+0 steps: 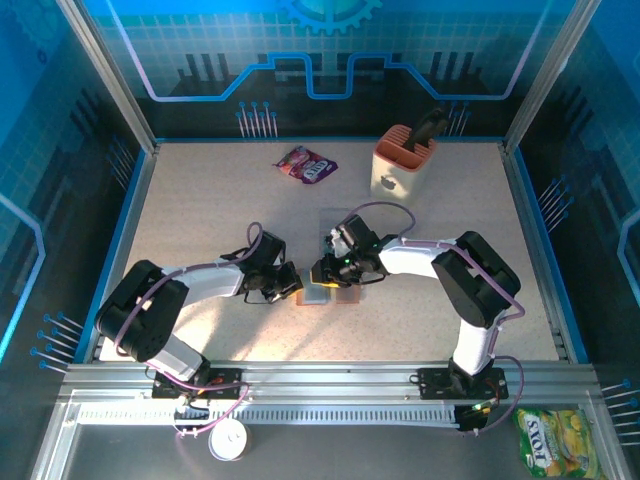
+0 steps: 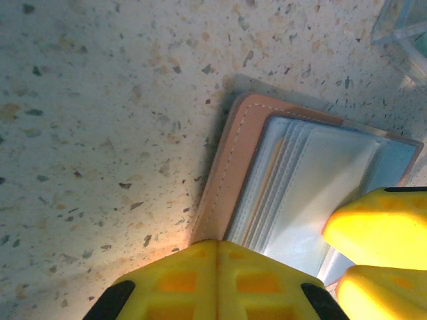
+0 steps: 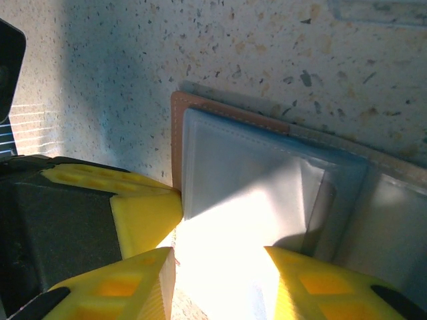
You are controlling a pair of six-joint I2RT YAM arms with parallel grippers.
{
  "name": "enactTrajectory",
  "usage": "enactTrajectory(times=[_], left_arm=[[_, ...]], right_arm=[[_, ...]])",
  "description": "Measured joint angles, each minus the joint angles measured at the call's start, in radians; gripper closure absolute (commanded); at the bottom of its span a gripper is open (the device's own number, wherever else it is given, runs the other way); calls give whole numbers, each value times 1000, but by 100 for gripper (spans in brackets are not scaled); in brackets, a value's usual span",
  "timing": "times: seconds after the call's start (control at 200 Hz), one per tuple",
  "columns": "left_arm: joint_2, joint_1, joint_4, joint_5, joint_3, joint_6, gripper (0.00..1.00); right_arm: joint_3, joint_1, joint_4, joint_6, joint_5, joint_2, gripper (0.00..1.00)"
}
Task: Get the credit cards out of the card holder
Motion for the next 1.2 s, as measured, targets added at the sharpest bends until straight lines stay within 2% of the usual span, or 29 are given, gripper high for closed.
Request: enactTrajectory(times=[0.66, 1.196], left_arm=[[-4, 0, 0, 0, 0, -1, 90], [-31, 0, 72, 69, 11, -83, 76]], right_arm=[[-7, -9, -66, -37, 42, -27, 60], [-39, -27, -44, -36, 37, -30, 60]])
